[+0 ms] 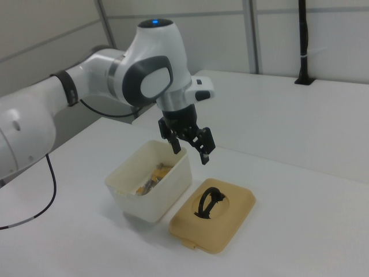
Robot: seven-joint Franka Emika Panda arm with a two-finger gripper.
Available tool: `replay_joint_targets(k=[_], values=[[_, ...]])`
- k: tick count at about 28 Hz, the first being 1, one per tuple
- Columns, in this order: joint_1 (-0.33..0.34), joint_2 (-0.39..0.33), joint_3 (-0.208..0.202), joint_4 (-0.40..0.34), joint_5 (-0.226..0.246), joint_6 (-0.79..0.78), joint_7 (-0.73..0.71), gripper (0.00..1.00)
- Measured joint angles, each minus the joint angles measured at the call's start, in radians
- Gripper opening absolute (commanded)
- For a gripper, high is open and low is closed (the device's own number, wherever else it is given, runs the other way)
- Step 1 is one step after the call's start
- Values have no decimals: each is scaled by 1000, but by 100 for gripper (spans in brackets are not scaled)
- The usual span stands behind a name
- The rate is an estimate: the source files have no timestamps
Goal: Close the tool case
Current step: 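Move the gripper over the tan lid and lower onto its black handle, then close the gripper on the black handle of the tan lid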
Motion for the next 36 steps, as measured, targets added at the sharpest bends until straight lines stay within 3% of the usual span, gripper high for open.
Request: replay_joint_targets(k=[9,23,36], values=[[25,86,0,-20,-25,98,54,100],[43,165,0,-33,-67,147,87,100],[67,236,0,-35,-142,210,186,94]])
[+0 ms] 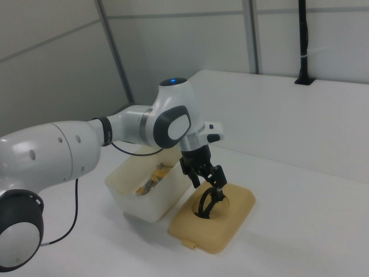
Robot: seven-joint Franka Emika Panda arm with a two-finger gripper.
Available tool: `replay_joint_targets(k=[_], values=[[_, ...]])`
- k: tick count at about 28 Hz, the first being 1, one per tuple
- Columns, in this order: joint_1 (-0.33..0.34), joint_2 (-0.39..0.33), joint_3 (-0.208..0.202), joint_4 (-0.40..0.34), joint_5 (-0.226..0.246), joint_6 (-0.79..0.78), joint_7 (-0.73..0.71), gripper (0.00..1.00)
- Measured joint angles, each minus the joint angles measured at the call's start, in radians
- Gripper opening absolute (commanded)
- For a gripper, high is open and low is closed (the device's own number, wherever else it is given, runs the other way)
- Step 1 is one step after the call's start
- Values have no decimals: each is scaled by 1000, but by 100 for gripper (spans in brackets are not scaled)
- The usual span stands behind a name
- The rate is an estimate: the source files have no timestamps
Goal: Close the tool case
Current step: 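Close the gripper on the black handle of the tan lid, then lift the tan lid by its handle and carry it over the white box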
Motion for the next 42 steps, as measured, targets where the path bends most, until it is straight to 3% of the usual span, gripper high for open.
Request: replay_joint_targets(k=[3,5,6,10,11,15,31,42], values=[[5,19,0,0,-14,5,10,89],[6,25,0,0,-17,7,10,79],[7,26,0,0,-18,8,10,62],[7,26,0,1,-18,8,10,33],[7,26,0,1,-18,8,10,20],[10,26,0,1,-18,8,10,0],[12,23,-1,5,-18,8,11,0],[-4,-27,-9,15,-12,-28,-9,0]])
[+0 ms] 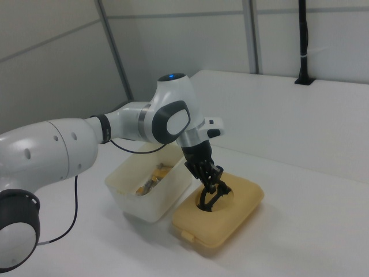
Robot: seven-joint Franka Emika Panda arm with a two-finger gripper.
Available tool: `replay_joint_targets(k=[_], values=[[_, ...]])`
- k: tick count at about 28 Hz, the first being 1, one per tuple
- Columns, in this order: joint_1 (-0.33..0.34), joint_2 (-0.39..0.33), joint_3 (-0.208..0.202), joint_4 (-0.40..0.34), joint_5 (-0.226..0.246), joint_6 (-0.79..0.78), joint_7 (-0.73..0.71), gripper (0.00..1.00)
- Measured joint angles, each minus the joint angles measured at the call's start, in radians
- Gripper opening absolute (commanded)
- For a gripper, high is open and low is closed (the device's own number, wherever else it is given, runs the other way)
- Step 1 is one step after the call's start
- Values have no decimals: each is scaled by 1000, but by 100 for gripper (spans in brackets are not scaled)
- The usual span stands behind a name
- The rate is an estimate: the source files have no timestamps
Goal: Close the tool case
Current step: 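Lift the tan lid by its handle and carry it over the white box, then lower the tan lid onto the white box rim and press it down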
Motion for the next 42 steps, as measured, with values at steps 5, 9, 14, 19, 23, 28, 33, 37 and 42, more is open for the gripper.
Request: replay_joint_targets(k=[5,9,14,19,23,28,33,37,42], values=[[-26,-48,-3,9,24,-62,-46,0],[-40,-94,-4,16,43,-108,-74,0],[-42,-131,-4,37,65,-162,-78,0],[-39,-142,-4,56,74,-181,-78,0],[-26,-142,-3,60,76,-181,-77,0],[5,-142,1,61,79,-181,-53,0],[38,-142,3,67,79,-181,-14,0],[64,-142,5,81,79,-181,22,0],[105,-142,7,85,79,-181,63,0]])
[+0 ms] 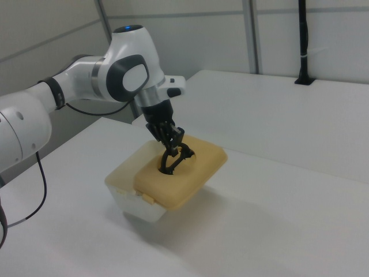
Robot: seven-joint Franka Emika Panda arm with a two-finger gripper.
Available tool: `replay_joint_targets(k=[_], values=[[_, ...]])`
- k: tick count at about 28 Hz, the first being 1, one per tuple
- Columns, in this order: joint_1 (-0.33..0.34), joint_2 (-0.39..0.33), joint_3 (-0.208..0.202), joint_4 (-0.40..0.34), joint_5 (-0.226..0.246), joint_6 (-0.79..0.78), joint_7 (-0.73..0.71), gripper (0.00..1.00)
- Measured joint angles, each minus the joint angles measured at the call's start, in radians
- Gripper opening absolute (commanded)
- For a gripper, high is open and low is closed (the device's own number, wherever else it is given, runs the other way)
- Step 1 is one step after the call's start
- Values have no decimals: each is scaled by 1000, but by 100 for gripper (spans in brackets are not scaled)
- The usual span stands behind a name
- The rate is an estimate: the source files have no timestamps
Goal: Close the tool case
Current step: 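Lower the tan lid onto the white box rim and press it down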
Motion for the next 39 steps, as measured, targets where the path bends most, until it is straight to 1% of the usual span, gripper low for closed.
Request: replay_joint_targets(k=[8,16,39], values=[[73,2,1,0,0,0,58,0],[124,6,1,0,0,0,81,0],[188,36,1,-1,0,17,99,0]])
